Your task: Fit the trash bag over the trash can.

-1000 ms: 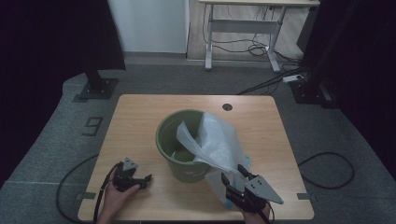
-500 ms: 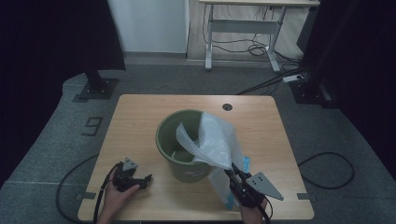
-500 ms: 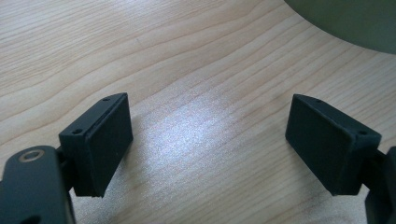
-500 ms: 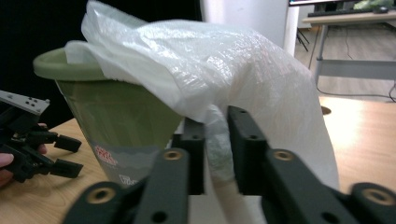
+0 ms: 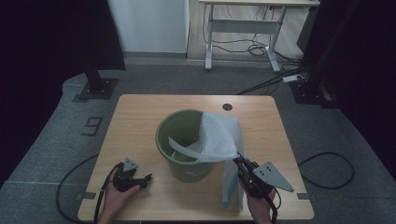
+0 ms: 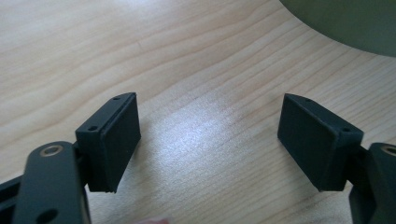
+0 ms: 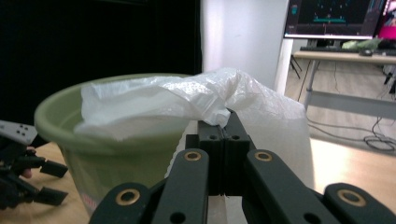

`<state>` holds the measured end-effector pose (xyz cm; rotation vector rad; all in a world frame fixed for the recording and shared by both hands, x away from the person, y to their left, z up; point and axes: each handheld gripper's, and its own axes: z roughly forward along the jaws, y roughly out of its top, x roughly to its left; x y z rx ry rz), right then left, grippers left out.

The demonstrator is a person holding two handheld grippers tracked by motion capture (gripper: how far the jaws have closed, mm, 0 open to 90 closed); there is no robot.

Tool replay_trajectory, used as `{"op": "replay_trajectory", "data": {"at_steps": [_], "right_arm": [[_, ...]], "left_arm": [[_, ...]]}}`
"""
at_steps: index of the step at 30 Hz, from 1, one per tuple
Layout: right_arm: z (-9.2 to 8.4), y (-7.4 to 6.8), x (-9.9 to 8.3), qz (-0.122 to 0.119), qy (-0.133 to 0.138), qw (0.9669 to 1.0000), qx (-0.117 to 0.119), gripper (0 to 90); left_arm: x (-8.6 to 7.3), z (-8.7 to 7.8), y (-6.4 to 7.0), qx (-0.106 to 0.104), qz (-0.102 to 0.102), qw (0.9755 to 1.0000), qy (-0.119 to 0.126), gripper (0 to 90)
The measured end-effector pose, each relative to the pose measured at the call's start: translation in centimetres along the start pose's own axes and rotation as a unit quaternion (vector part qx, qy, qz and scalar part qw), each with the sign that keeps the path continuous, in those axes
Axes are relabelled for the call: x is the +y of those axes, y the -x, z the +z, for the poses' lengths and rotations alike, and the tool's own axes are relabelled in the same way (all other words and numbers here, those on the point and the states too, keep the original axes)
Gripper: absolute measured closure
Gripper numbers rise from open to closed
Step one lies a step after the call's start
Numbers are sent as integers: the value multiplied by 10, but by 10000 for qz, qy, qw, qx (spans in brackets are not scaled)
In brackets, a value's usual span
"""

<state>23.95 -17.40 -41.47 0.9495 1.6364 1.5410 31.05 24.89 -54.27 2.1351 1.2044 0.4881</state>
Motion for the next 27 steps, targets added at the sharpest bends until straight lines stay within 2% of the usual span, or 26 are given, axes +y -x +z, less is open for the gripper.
{"op": "replay_trajectory", "data": {"at_steps": [3,8,11,12,14,18,20,22,25,27], "right_arm": [[2,-1,7,-41,46,10000,23,883],[7,-6,19,-135,121,9998,106,883],[10,-8,22,-182,159,9996,143,883],[11,-8,22,-195,160,9996,148,883],[12,-6,23,-190,157,9996,154,883],[12,-2,28,-168,213,9995,166,883],[11,-2,28,-167,219,9995,171,883],[12,-1,30,-183,181,9995,201,882],[13,-2,30,-201,143,9994,230,882],[15,-2,30,-203,100,9994,271,882]], "left_arm": [[3,-6,2,39,75,9999,88,216],[9,-26,3,-80,56,9989,456,244],[12,-40,2,-258,80,9979,590,253],[14,-49,2,-397,126,9971,637,252],[16,-59,4,-511,174,9958,737,252],[30,-89,12,-734,261,9905,1132,265],[40,-102,21,-857,384,9871,1297,266],[50,-114,34,-1033,561,9827,1431,265],[61,-123,51,-1211,760,9776,1546,264],[67,-124,58,-1296,827,9755,1575,264]]}}
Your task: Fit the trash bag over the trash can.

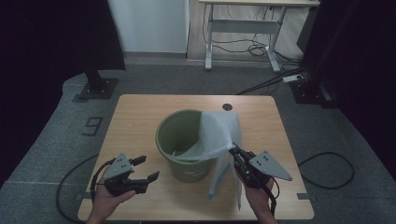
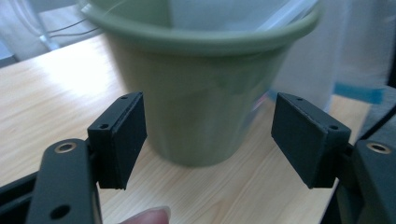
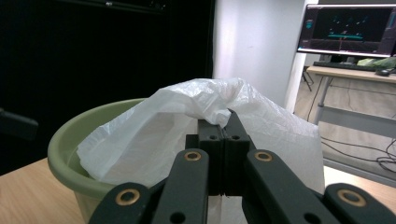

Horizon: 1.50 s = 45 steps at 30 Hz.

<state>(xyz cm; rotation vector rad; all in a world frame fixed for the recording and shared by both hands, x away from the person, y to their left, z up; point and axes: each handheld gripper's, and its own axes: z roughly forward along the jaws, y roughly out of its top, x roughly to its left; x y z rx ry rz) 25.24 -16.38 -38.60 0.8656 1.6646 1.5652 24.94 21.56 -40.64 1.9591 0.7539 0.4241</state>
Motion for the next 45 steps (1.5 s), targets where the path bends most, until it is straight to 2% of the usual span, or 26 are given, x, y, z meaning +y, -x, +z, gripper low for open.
{"op": "replay_trajectory", "data": {"at_steps": [8,12,16,28,30,32,33,38,45], "right_arm": [[4,-1,2,3,-47,9999,99,882],[4,-3,4,-22,-46,9999,126,881],[5,-5,6,-40,-47,9999,143,881],[8,-8,3,-21,-93,9997,215,879],[9,-9,3,-8,-97,9997,228,877],[10,-9,3,4,-89,9996,250,877],[10,-9,3,4,-89,9996,250,877],[11,-10,3,10,-92,9996,275,877],[10,-10,3,35,-69,9995,306,877]], "left_arm": [[34,17,14,-108,218,9997,-86,267],[50,25,22,-304,243,9992,-83,285],[62,35,29,-282,227,9993,-114,310],[77,63,45,-267,431,9984,-260,360],[79,65,47,-281,449,9982,-266,386],[80,67,47,-277,456,9982,-268,454],[80,68,48,-254,464,9982,-268,454],[80,72,47,-231,475,9981,-312,603],[82,70,41,-626,440,9967,-254,759]]}}
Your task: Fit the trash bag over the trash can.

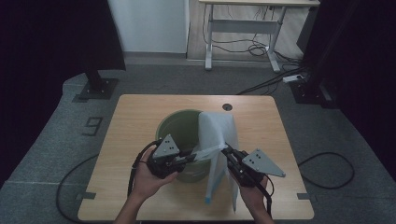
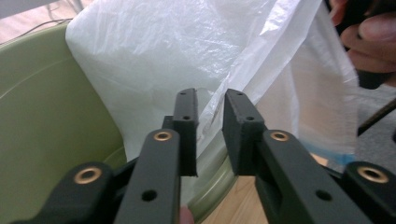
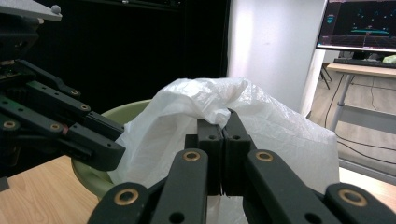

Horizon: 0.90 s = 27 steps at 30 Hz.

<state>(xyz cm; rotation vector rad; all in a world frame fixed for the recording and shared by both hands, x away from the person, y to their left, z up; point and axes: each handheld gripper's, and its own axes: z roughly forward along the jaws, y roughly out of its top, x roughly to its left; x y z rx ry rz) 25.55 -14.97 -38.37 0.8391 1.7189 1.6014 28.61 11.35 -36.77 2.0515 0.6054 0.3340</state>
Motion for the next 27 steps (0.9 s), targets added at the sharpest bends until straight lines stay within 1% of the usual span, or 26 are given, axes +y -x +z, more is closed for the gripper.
{"op": "replay_trajectory", "data": {"at_steps": [1,2,4,6,8,9,10,11,12,13,16,18,20,23,24,26,27], "right_arm": [[0,0,0,8,2,10000,7,877],[0,0,0,10,8,10000,21,877],[0,0,-1,14,8,10000,31,875],[0,0,-1,21,0,10000,53,866],[0,0,-3,28,-5,10000,95,846],[-1,0,-4,24,6,9999,153,825],[-2,0,-5,28,29,9997,229,785],[-3,-1,-5,16,34,9997,249,743],[-5,-2,-7,-48,26,9997,257,668],[-7,-4,-8,-83,26,9995,296,618],[-14,-7,-13,-100,31,9987,497,525],[-20,-8,-17,-111,57,9981,608,483],[-25,-9,-21,-20,43,9970,778,448],[-36,-9,-28,-43,38,9962,867,414],[-38,-7,-30,-67,19,9964,843,407],[-40,-2,-34,-35,-35,9973,726,401],[-41,2,-36,44,-71,9978,663,396]], "left_arm": [[1,0,-1,-63,4,10000,27,772],[1,0,-1,-78,-3,10000,37,795],[2,1,-2,-127,-32,9999,63,812],[2,2,-4,-261,-56,9996,80,850],[2,2,-6,-293,-49,9995,49,895],[2,2,-7,-266,-52,9996,34,898],[2,1,-7,-244,-53,9997,25,899],[1,-1,-10,-186,-83,9998,27,899],[1,-2,-12,-149,-133,9998,44,899],[1,-4,-15,-107,-180,9998,53,899],[1,-9,-21,8,-302,9995,67,899],[1,-12,-25,99,-358,9993,31,899],[1,-14,-30,169,-432,9989,4,900],[-2,-17,-37,230,-541,9983,-19,900],[-3,-18,-39,248,-567,9981,-20,899],[-5,-20,-43,299,-620,9976,-8,899],[-6,-23,-45,321,-657,9973,4,899]]}}
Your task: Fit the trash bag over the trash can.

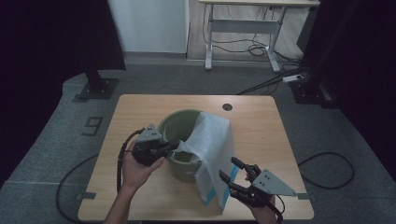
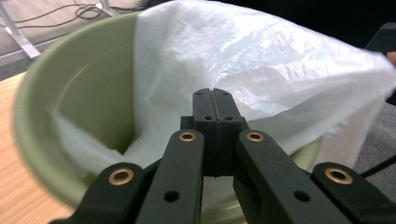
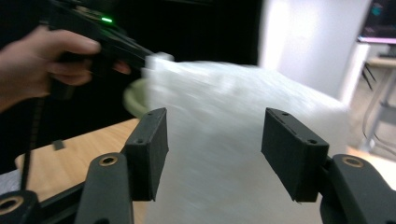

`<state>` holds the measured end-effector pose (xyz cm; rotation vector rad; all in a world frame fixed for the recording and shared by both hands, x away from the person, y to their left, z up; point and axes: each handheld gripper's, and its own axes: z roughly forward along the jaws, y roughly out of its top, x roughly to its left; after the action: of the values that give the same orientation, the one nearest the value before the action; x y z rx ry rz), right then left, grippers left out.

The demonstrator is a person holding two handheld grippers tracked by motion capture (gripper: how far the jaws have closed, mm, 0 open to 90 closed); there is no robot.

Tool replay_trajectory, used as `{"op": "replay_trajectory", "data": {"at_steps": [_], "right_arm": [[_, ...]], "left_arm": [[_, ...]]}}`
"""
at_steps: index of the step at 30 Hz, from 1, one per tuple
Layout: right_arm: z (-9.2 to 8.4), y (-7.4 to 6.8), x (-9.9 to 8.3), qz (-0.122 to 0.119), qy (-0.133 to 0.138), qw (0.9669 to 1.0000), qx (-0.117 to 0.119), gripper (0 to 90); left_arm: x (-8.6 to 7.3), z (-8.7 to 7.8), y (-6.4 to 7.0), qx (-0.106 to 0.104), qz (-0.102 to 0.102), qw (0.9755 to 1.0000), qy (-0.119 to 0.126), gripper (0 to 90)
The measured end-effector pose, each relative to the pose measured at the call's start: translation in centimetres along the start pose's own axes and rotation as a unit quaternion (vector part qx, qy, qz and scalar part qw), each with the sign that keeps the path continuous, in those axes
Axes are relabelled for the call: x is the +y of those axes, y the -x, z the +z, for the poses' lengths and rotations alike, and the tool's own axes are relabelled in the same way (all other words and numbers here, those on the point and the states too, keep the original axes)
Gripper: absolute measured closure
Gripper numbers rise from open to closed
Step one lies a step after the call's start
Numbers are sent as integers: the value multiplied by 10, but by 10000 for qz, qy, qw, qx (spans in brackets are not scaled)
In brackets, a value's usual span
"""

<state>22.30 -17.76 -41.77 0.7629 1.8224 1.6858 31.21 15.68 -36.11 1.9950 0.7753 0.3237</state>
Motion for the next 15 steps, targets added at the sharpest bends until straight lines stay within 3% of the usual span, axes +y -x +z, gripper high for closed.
{"op": "replay_trajectory", "data": {"at_steps": [4,8,11,15], "right_arm": [[2,19,-12,254,-200,9992,-222,366],[5,26,-25,533,-334,9977,-256,333],[4,18,-29,646,-309,9972,-209,301],[4,3,-33,604,-298,9977,-112,282]], "left_arm": [[-2,-7,-9,69,-127,9999,64,900],[-4,-14,-17,149,-215,9996,115,900],[-6,-17,-19,189,-242,9995,111,899],[-8,-17,-18,176,-237,9995,126,899]]}}
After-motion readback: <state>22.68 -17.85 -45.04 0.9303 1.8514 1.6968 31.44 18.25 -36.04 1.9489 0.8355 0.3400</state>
